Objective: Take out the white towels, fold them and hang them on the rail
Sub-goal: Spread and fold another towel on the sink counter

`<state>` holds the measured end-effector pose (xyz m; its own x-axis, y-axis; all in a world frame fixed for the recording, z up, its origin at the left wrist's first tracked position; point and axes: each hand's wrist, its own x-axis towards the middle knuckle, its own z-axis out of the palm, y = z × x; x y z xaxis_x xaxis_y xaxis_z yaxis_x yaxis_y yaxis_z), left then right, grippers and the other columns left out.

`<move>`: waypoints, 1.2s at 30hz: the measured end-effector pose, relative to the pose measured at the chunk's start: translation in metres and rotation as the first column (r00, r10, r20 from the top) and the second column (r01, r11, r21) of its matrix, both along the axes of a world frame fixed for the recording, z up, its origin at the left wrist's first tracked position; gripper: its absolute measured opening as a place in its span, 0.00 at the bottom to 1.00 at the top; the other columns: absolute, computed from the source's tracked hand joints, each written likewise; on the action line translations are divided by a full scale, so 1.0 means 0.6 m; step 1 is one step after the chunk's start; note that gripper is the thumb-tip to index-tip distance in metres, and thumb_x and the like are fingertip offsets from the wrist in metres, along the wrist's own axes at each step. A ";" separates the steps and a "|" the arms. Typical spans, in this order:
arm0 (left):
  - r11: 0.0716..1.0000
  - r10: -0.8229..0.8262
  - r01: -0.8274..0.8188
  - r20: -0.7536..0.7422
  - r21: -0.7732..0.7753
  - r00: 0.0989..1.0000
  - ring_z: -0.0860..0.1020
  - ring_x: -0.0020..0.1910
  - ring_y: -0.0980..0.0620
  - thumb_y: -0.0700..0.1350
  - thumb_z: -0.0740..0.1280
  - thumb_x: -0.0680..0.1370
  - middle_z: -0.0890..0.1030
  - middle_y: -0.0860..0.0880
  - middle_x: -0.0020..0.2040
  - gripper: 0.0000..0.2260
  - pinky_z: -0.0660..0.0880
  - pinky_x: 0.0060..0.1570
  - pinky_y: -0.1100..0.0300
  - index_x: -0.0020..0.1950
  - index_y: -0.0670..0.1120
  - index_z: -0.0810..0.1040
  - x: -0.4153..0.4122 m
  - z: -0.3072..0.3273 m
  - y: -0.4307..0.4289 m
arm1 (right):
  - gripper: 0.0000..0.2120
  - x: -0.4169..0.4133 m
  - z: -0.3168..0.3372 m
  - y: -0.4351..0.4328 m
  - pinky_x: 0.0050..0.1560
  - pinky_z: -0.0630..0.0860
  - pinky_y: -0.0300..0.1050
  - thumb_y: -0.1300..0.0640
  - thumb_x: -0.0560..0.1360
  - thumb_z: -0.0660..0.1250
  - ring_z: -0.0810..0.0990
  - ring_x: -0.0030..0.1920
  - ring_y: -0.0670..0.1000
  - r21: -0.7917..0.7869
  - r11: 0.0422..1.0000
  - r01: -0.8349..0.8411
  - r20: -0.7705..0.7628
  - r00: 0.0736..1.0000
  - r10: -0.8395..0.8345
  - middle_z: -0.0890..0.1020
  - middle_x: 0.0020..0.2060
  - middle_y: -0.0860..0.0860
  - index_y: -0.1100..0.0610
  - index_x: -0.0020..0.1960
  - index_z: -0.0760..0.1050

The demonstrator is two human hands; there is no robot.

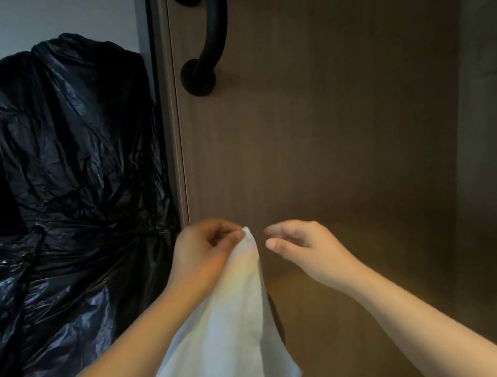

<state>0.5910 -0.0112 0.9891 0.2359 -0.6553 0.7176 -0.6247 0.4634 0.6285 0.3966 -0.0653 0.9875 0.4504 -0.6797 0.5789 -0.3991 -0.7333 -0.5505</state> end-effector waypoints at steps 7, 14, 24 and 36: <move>0.999 -0.032 0.031 -0.084 -0.010 0.996 0.81 0.40 0.63 0.45 0.73 0.74 0.84 0.60 0.38 0.05 0.75 0.39 0.73 0.40 0.56 0.84 0.009 -0.001 0.025 | 0.06 0.039 -0.015 0.021 0.44 0.75 0.37 0.53 0.79 0.66 0.80 0.42 0.42 0.050 0.989 -0.140 0.086 0.987 0.136 0.82 0.40 0.43 0.51 0.46 0.81; 0.977 -0.194 0.211 -0.259 0.038 0.946 0.83 0.43 0.55 0.44 0.74 0.73 0.84 0.53 0.43 0.08 0.80 0.43 0.65 0.49 0.53 0.81 0.005 -0.022 0.048 | 0.09 0.040 -0.016 0.029 0.37 0.71 0.34 0.52 0.82 0.59 0.76 0.39 0.43 -0.033 0.997 -0.069 0.144 0.987 0.073 0.77 0.37 0.44 0.48 0.45 0.74; 0.948 -0.318 0.312 -0.277 -0.066 0.907 0.82 0.43 0.56 0.37 0.73 0.72 0.84 0.54 0.44 0.10 0.78 0.42 0.67 0.47 0.52 0.82 -0.026 -0.023 0.050 | 0.20 0.029 0.023 0.034 0.38 0.72 0.33 0.43 0.80 0.60 0.76 0.36 0.45 0.080 0.993 -0.087 0.239 0.969 0.066 0.78 0.34 0.51 0.58 0.41 0.76; 0.904 -0.409 0.426 -0.335 -0.025 0.849 0.83 0.44 0.46 0.40 0.76 0.71 0.85 0.47 0.42 0.08 0.80 0.50 0.50 0.46 0.47 0.80 -0.035 -0.017 0.049 | 0.13 0.013 0.032 0.049 0.37 0.70 0.30 0.53 0.82 0.59 0.75 0.38 0.41 -0.238 0.971 0.006 0.161 0.986 0.033 0.76 0.34 0.39 0.47 0.39 0.71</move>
<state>0.5698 0.0181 0.9788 0.1461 -0.7762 0.6133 -0.1357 0.5984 0.7896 0.4046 -0.0357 1.0066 0.3453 -0.5089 0.7885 -0.3080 -0.8551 -0.4170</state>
